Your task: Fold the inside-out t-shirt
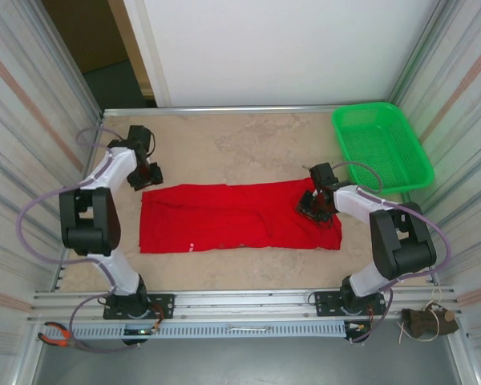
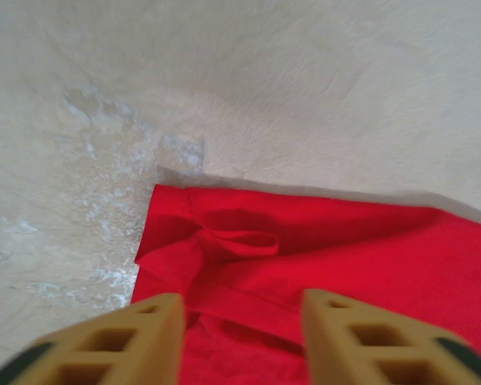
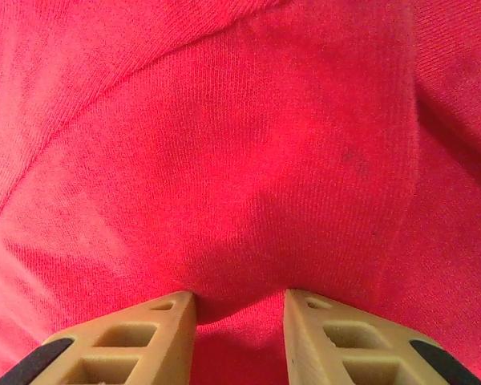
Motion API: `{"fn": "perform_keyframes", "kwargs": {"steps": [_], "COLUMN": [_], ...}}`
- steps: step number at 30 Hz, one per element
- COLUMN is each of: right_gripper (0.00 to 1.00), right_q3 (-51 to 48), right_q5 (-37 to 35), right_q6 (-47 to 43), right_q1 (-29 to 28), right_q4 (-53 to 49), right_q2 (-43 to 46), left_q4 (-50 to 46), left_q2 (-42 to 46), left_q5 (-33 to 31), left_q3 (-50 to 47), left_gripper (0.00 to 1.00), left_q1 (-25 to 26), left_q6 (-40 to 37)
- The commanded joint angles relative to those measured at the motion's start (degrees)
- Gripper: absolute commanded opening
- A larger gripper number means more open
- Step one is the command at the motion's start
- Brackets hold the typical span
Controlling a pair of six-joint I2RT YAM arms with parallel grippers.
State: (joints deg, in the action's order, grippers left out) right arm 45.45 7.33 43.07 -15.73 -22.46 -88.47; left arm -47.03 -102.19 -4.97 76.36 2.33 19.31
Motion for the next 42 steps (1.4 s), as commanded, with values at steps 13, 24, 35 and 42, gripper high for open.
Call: {"fn": "perform_keyframes", "kwargs": {"steps": [13, 24, 35, 42], "right_gripper": [0.33, 0.33, 0.33, 0.33], "right_q3": [-1.33, -1.42, -1.55, -2.01], "right_q5": [-1.62, -1.69, -1.94, -2.17], "right_q6": [1.14, 1.14, 1.14, 1.42], "right_q1": [0.61, 0.87, 1.05, 1.19], "right_q4": [-0.48, -0.66, -0.65, -0.66], "right_q2": [0.78, 0.97, 0.56, 0.61], "left_q4": [-2.42, -2.47, -1.47, 0.94], "left_q2": [-9.08, -2.05, 6.89, 9.28], "left_q5": [-2.34, -2.66, -1.01, 0.36], "left_q3": [1.93, 2.15, -3.87, -12.22], "left_gripper": [0.23, 0.0, 0.0, 0.0], "left_q1": [-1.42, -1.37, -1.72, -4.34], "left_q6": [-0.5, -0.52, 2.5, 7.39]}}
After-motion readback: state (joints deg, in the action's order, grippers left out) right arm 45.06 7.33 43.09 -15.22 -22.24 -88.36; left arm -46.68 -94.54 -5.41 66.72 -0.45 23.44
